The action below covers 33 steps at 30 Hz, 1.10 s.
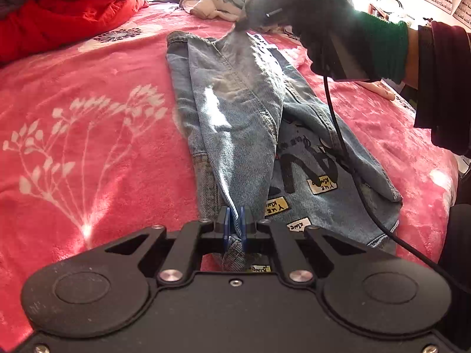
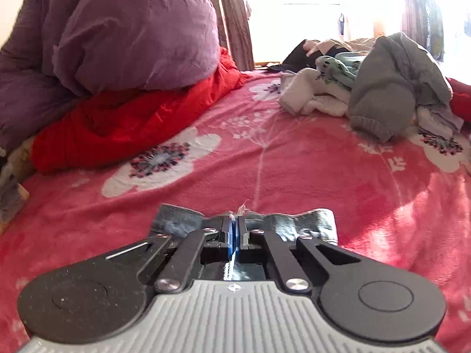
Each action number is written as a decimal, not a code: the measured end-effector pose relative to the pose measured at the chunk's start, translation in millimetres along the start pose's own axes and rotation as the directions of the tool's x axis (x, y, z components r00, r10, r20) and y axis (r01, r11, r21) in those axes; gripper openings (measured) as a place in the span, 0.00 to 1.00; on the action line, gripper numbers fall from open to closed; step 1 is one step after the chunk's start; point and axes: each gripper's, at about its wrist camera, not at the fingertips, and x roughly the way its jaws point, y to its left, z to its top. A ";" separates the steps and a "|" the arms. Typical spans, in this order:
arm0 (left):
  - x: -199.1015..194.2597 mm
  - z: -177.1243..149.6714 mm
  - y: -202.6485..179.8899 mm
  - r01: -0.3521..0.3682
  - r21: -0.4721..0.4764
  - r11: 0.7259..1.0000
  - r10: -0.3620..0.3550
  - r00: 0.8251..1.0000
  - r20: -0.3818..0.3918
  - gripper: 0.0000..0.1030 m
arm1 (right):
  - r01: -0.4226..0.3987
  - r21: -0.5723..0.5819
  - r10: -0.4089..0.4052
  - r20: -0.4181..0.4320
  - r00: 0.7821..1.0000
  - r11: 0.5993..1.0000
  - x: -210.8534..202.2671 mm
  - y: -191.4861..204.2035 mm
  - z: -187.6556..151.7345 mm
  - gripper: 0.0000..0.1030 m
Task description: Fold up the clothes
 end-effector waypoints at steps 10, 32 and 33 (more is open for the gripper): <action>0.9 0.1 1.1 0.004 -0.007 1.000 -0.004 1.000 -0.003 0.03 | -0.016 -0.079 0.018 0.026 0.999 0.997 -6.3 26.1 2.0 0.21; -0.1 -0.5 3.4 0.014 -0.016 1.000 -0.014 1.000 0.001 0.03 | 0.036 -0.201 -0.041 -0.018 0.999 0.979 30.1 87.4 -25.8 0.04; -0.1 -0.5 3.3 0.014 -0.015 1.000 -0.014 1.000 0.001 0.03 | 0.034 -0.209 -0.035 -0.003 0.999 0.977 25.7 89.6 -24.7 0.03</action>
